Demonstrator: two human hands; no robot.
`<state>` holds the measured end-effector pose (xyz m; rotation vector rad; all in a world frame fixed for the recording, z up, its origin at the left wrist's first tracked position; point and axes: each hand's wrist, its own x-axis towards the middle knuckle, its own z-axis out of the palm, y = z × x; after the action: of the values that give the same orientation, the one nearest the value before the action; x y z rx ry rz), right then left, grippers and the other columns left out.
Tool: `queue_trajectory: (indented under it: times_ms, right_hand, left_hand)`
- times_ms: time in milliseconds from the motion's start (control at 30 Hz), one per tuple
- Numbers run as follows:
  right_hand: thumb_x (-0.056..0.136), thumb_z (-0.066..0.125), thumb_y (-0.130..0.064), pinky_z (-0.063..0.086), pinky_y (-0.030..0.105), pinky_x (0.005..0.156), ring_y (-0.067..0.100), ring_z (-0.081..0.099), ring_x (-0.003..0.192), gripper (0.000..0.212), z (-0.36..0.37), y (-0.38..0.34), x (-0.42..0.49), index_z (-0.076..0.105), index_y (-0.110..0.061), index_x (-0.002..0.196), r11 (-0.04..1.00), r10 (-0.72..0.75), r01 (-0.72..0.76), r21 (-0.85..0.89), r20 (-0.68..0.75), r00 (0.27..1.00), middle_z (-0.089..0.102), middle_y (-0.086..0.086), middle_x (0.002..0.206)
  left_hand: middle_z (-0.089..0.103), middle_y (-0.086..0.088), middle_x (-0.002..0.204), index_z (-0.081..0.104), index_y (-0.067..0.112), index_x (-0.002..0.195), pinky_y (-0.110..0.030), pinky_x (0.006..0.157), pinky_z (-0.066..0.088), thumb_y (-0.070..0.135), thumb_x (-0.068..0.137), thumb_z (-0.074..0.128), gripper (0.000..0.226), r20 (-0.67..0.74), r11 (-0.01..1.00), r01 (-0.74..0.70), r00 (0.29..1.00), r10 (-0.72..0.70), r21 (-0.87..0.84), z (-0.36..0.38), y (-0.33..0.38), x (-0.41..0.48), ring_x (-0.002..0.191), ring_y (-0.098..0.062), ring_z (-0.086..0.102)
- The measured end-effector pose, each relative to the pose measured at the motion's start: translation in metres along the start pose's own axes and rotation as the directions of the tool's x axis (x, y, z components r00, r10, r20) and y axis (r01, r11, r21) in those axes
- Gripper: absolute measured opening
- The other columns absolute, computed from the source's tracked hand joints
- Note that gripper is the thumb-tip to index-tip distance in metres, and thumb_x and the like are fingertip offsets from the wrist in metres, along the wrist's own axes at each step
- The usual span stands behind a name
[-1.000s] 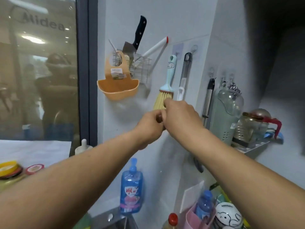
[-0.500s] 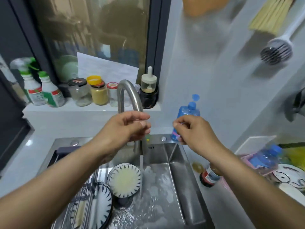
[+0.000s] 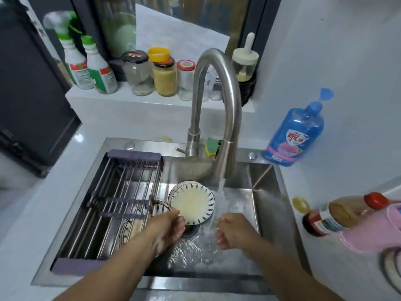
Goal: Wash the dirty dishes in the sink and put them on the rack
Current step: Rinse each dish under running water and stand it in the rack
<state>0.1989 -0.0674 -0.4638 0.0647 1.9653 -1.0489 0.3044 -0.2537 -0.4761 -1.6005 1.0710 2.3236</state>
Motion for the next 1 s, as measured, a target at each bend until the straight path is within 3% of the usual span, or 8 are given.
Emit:
queue_trajectory:
  times_ms: [167,300,400,467,567,767,900,1000]
  right_hand:
    - [0.103,0.056,-0.01,0.062,0.035,0.06,0.024,0.067,0.06,0.014,0.048,0.009,0.032,0.067,-0.003,0.107,0.984,0.151,-0.153,0.086,0.032,0.988,0.068,0.014,0.077]
    - [0.104,0.05,-0.005,0.056,0.032,0.049,0.026,0.066,0.056,0.018,0.066,0.031,0.054,0.066,0.001,0.105,0.939,0.285,-0.28,0.198,0.006,0.959,0.068,0.013,0.068]
    - [0.106,0.044,-0.005,0.058,0.039,0.062,0.031,0.065,0.072,0.02,0.062,0.045,0.073,0.063,0.003,0.11,0.926,0.299,-0.279,0.256,-0.044,0.953,0.068,0.018,0.075]
    - [0.107,0.043,-0.007,0.061,0.046,0.077,0.035,0.069,0.085,0.022,0.054,0.053,0.088,0.06,-0.001,0.119,0.923,0.307,-0.277,0.266,-0.077,0.949,0.067,0.021,0.092]
    - [0.108,0.038,-0.004,0.059,0.04,0.071,0.037,0.068,0.092,0.021,0.042,0.054,0.095,0.056,-0.004,0.12,0.912,0.303,-0.264,0.314,-0.082,0.95,0.065,0.023,0.1]
    - [0.106,0.036,0.002,0.062,0.038,0.073,0.034,0.068,0.09,0.024,0.034,0.041,0.105,0.06,0.0,0.112,0.901,0.28,-0.23,0.367,-0.089,0.956,0.066,0.025,0.1]
    - [0.105,0.041,0.003,0.061,0.039,0.075,0.03,0.066,0.082,0.021,0.028,0.037,0.114,0.061,-0.002,0.099,0.878,0.275,-0.192,0.438,-0.133,0.952,0.064,0.02,0.089]
    - [0.104,0.044,0.0,0.059,0.046,0.082,0.021,0.052,0.064,0.022,0.023,0.04,0.117,0.063,-0.005,0.095,0.874,0.279,-0.192,0.446,-0.138,0.951,0.052,0.012,0.072]
  left_hand:
    - [0.065,-0.008,0.059,0.065,0.002,0.094,-0.026,0.048,0.055,0.012,0.103,0.056,0.016,-0.077,0.991,0.086,0.993,-0.094,-0.105,0.005,-0.029,0.043,0.047,-0.016,0.062]
    - [0.056,-0.009,0.048,0.059,-0.001,0.069,-0.021,0.035,0.044,0.006,0.104,0.051,0.037,-0.075,0.98,0.136,0.986,-0.148,-0.147,0.022,-0.056,0.073,0.033,-0.017,0.052]
    - [0.061,-0.013,0.047,0.063,-0.007,0.08,-0.02,0.031,0.043,0.008,0.105,0.049,0.033,-0.044,0.981,0.147,0.987,-0.154,-0.129,0.036,-0.065,0.091,0.029,-0.019,0.054]
    - [0.069,-0.015,0.065,0.066,-0.006,0.103,-0.02,0.034,0.044,0.017,0.106,0.052,0.028,-0.077,0.979,0.13,0.987,-0.143,-0.155,0.044,-0.065,0.112,0.037,-0.019,0.057]
    - [0.071,-0.017,0.094,0.062,0.005,0.114,-0.024,0.037,0.049,0.024,0.106,0.053,0.023,-0.115,0.972,0.135,0.981,-0.159,-0.191,0.052,-0.067,0.138,0.059,-0.025,0.063]
    - [0.064,-0.016,0.063,0.062,0.003,0.099,-0.023,0.032,0.046,0.001,0.107,0.038,0.025,-0.143,0.931,0.201,0.957,-0.253,-0.304,0.059,-0.072,0.158,0.046,-0.022,0.057]
    - [0.067,-0.02,0.109,0.055,0.001,0.133,-0.026,0.029,0.047,-0.002,0.106,0.038,0.032,-0.156,0.914,0.174,0.957,-0.244,-0.368,0.063,-0.066,0.159,0.068,-0.026,0.057]
    - [0.066,-0.019,0.129,0.054,0.004,0.136,-0.029,0.037,0.054,0.003,0.103,0.045,0.034,-0.172,0.905,0.112,0.965,-0.197,-0.411,0.065,-0.067,0.155,0.08,-0.028,0.066]
